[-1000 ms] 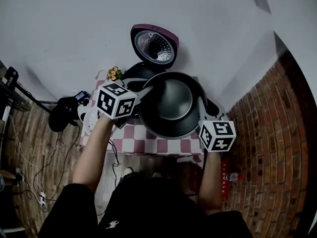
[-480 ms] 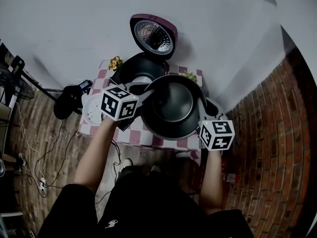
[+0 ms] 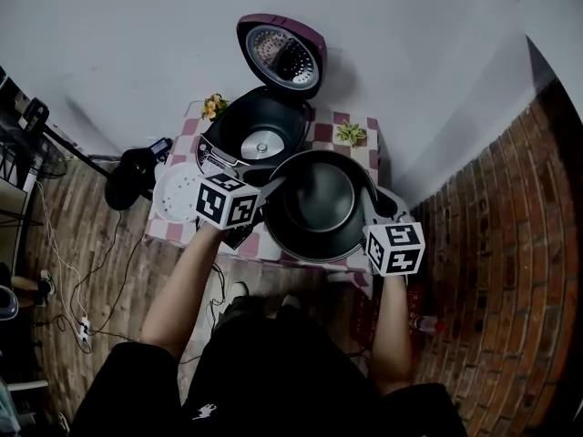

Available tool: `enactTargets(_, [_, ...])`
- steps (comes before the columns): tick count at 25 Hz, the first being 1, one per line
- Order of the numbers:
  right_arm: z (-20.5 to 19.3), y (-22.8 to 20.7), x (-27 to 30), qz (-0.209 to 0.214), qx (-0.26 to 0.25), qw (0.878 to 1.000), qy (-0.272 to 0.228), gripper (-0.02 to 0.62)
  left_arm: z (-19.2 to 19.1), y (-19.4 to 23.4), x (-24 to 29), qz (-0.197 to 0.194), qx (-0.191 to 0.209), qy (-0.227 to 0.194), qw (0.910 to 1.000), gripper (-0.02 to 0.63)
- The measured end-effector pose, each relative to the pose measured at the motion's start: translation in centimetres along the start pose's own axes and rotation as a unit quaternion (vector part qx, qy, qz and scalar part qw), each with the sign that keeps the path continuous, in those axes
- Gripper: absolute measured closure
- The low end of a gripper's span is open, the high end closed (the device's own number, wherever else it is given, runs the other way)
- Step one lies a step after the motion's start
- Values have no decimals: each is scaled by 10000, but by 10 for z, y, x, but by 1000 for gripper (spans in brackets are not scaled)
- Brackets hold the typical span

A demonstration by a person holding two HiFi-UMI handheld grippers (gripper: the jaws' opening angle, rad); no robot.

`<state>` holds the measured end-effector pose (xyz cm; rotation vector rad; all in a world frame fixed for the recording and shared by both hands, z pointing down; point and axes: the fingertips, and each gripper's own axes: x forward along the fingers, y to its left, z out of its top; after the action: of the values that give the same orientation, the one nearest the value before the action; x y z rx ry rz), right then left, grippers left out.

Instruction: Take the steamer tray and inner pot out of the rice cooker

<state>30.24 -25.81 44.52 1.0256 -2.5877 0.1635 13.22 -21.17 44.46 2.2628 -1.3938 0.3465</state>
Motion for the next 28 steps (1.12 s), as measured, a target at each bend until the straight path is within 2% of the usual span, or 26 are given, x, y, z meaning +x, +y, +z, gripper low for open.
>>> enactTargets(18, [-80, -14, 37, 355, 118, 9964, 762, 574, -77, 18, 50, 80, -667, 448, 9967, 538])
enactTargets(28, [-119, -14, 55, 586, 428, 9916, 1071, 571, -114, 28, 69, 80, -906, 728, 9932, 538])
